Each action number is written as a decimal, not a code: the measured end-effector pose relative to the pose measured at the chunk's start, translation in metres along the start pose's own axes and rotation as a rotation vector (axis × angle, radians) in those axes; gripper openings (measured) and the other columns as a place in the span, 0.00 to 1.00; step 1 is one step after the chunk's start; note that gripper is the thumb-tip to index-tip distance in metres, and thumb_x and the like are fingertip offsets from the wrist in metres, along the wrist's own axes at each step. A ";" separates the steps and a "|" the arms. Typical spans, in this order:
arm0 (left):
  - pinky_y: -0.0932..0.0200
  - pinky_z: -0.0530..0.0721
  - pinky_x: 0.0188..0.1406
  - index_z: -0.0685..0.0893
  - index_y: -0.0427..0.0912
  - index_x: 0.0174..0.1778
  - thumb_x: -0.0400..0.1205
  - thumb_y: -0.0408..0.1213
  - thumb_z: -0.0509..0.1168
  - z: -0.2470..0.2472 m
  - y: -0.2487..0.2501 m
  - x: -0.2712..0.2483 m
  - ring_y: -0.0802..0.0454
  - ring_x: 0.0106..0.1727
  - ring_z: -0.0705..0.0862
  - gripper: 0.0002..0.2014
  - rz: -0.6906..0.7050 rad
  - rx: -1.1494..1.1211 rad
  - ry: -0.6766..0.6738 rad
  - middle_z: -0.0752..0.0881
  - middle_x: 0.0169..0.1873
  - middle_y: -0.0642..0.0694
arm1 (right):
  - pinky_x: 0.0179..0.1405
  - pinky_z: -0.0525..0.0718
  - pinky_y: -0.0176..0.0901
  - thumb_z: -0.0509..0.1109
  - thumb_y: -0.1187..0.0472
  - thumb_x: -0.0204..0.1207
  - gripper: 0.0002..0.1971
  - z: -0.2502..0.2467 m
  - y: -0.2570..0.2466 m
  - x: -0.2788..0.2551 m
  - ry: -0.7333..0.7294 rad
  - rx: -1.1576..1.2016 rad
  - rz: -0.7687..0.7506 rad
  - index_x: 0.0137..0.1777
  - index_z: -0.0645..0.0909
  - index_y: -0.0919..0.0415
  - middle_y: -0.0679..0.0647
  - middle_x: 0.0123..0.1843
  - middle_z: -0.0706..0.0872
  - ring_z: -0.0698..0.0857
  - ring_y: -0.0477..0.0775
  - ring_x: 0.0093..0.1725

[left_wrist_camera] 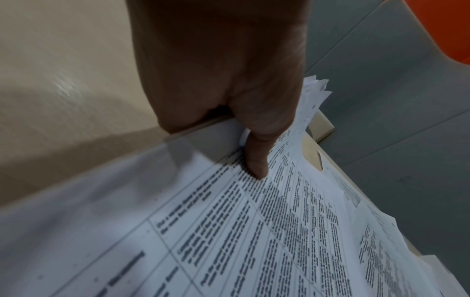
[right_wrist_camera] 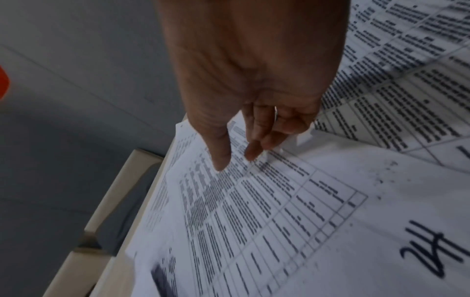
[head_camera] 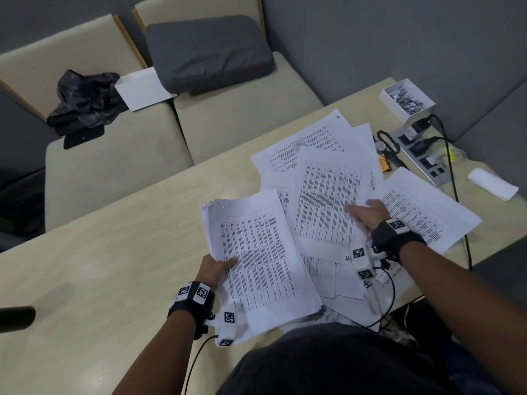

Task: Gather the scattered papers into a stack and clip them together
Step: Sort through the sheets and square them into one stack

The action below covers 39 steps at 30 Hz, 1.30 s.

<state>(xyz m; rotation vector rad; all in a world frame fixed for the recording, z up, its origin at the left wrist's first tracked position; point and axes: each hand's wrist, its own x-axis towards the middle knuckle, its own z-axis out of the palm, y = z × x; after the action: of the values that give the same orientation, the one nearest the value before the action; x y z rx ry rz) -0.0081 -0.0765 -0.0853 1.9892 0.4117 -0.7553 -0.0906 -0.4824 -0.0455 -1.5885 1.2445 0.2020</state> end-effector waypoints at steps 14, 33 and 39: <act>0.63 0.67 0.20 0.70 0.39 0.22 0.73 0.35 0.78 0.001 0.013 -0.013 0.52 0.17 0.68 0.23 0.002 0.032 0.014 0.73 0.19 0.44 | 0.66 0.80 0.55 0.85 0.57 0.64 0.42 0.033 -0.003 -0.012 0.056 -0.114 -0.214 0.75 0.69 0.63 0.63 0.70 0.80 0.81 0.66 0.68; 0.61 0.74 0.22 0.79 0.32 0.30 0.73 0.30 0.78 -0.036 0.018 -0.014 0.50 0.17 0.74 0.13 0.015 0.020 0.068 0.77 0.17 0.42 | 0.56 0.81 0.45 0.78 0.63 0.72 0.20 -0.099 -0.066 -0.078 0.335 0.066 -0.584 0.63 0.83 0.69 0.57 0.58 0.87 0.86 0.56 0.57; 0.60 0.74 0.23 0.79 0.34 0.29 0.73 0.29 0.77 -0.023 0.022 -0.020 0.49 0.18 0.74 0.13 0.034 0.015 0.020 0.77 0.17 0.43 | 0.62 0.82 0.41 0.83 0.50 0.66 0.30 -0.106 -0.107 -0.114 0.327 0.347 -0.676 0.63 0.78 0.63 0.50 0.61 0.85 0.85 0.46 0.60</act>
<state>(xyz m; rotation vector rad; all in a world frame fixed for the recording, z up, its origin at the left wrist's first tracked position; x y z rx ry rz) -0.0027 -0.0677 -0.0494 2.0140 0.3839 -0.7201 -0.1038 -0.5084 0.1406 -1.6732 0.8476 -0.6880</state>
